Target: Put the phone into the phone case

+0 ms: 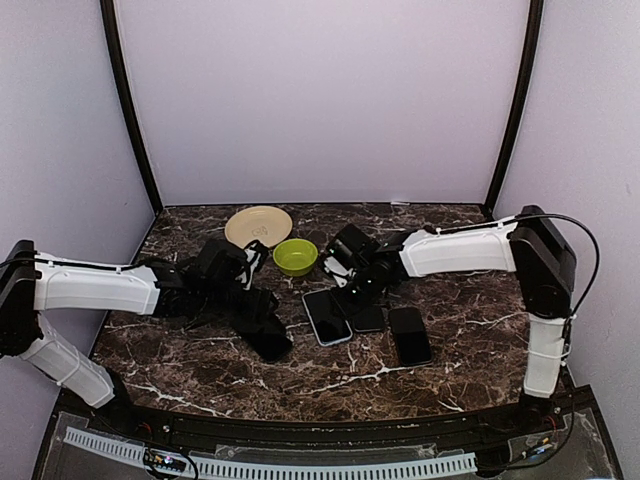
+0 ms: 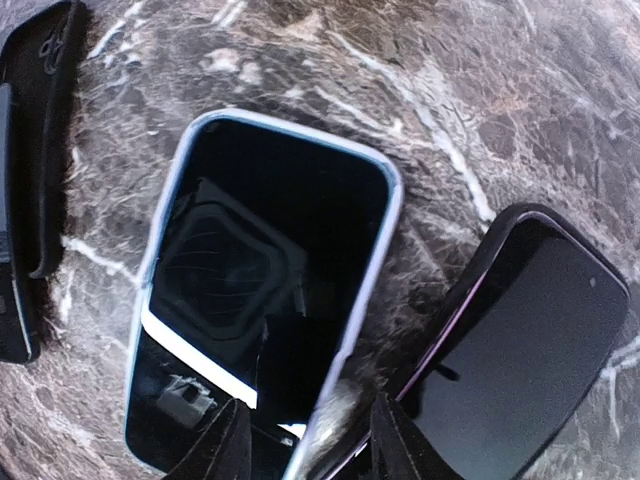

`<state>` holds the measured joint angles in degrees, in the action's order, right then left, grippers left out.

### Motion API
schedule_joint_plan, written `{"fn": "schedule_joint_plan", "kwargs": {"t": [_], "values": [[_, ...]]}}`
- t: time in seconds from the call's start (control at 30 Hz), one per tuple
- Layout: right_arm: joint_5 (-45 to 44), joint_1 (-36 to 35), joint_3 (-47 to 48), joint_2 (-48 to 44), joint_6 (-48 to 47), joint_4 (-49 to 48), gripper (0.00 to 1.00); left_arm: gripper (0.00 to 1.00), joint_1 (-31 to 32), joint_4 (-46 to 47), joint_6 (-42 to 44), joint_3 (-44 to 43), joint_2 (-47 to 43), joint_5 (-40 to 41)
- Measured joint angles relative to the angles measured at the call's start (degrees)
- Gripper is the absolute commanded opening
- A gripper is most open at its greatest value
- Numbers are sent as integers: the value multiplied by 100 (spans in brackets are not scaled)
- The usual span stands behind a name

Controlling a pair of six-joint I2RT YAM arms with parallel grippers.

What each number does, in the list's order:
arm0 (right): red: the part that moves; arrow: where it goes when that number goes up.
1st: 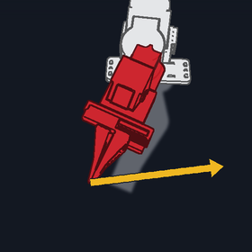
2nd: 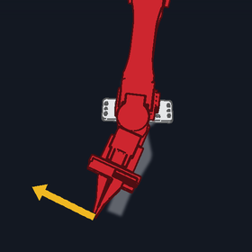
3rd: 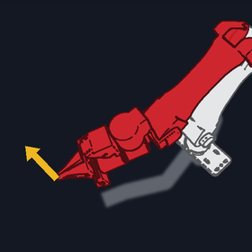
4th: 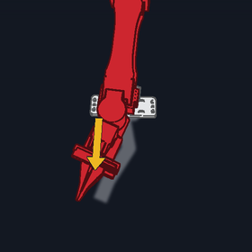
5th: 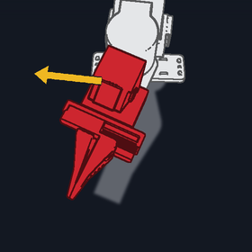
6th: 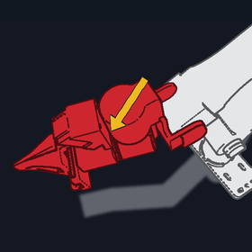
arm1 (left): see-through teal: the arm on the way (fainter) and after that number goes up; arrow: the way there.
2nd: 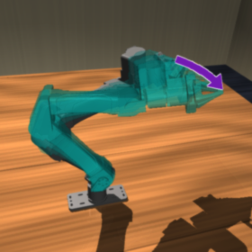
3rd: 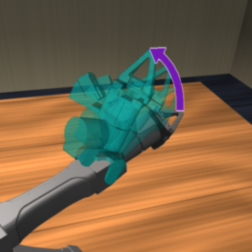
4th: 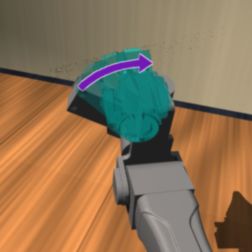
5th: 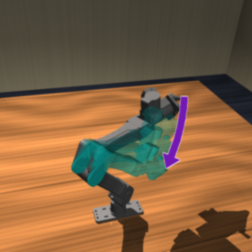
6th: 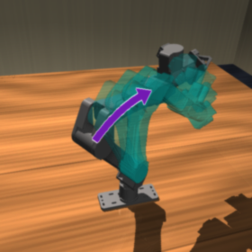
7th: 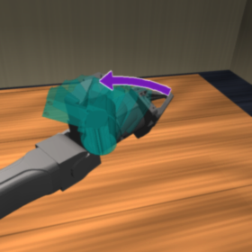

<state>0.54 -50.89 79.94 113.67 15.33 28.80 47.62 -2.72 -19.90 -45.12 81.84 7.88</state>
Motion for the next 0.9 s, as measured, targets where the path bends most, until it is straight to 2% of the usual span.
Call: {"fn": "schedule_joint_plan", "kwargs": {"t": [0.1, 0.23, 0.43, 0.9], "values": [[-409, -420, -4, -177, -151, 22, 24, 62, -22, -63, 59, -17, -24, 103], [-439, -815, -4, -245, -216, -15, 10, 62, -118, -85, 101, -17, -149, 184], [-376, -927, -90, 15, -44, 39, 0, 63, -289, -87, 125, -17, -319, 293], [-595, -929, -120, 223, 26, -162, 0, 63, -529, -262, 101, -17, -319, 306]]}}
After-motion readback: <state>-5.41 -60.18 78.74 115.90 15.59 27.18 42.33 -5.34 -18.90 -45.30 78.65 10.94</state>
